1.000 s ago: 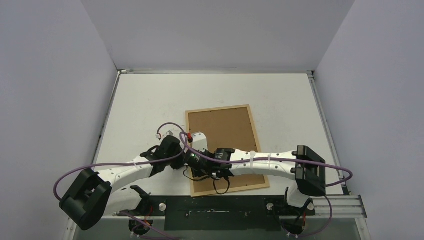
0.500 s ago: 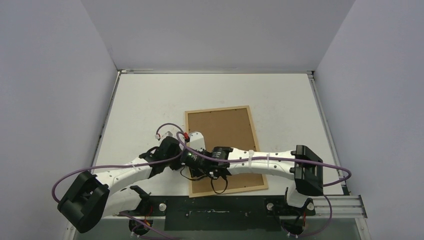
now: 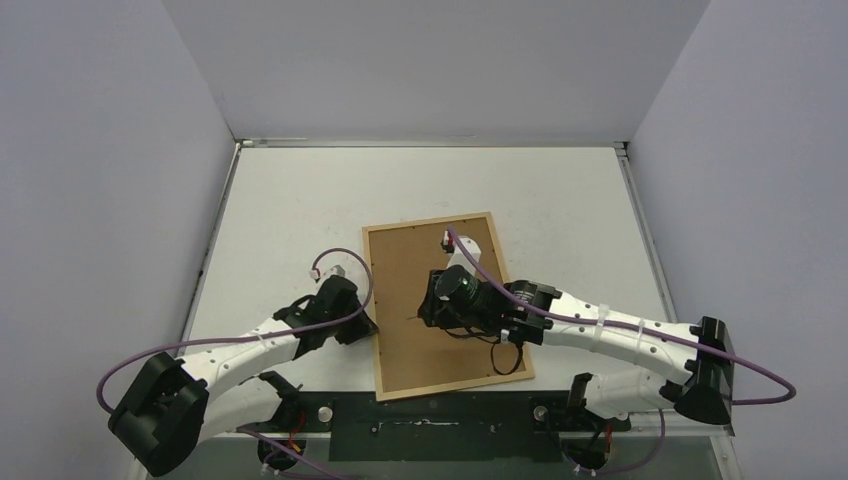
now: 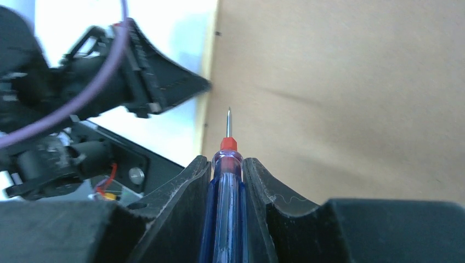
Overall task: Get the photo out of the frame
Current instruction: Release the photo frame item from the photo frame.
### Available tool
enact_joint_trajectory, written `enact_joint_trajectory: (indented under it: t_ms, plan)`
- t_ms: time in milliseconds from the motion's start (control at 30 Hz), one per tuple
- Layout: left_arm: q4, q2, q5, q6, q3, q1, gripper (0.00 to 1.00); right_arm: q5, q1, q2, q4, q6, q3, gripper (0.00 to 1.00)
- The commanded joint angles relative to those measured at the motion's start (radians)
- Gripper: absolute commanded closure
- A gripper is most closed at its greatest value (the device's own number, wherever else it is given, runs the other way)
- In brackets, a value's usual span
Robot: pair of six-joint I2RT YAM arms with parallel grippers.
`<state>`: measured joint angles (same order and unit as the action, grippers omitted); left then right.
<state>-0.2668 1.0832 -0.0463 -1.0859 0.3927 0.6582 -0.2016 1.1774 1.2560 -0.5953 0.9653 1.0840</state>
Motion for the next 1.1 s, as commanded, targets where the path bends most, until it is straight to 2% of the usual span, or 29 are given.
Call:
enact_joint_trajectory:
  t_ms: [0,133,367,533,700,1067]
  plan:
    - [-0.001,-0.042,-0.012,0.025,0.048,-0.006,0.87,0.006,-0.062,-0.062,0.004,0.025,-0.088,1.00]
    - [-0.006,-0.069,0.005,0.039,0.054,-0.008,0.68,0.117,-0.149,-0.089,0.121,0.025,-0.159,1.00]
    - [-0.030,-0.145,0.040,0.021,0.023,-0.012,0.48,0.396,-0.311,-0.059,0.364,0.046,-0.242,1.00]
    - [-0.133,-0.202,0.042,0.004,0.014,-0.012,0.44,0.505,-0.376,-0.006,0.457,0.048,-0.244,1.00]
    - [-0.231,-0.218,0.029,0.030,0.035,-0.011,0.44,0.547,-0.394,0.051,0.520,0.051,-0.248,1.00]
    - [-0.253,-0.069,0.008,0.084,0.118,0.010,0.43,0.647,-0.442,0.158,0.714,0.076,-0.283,1.00]
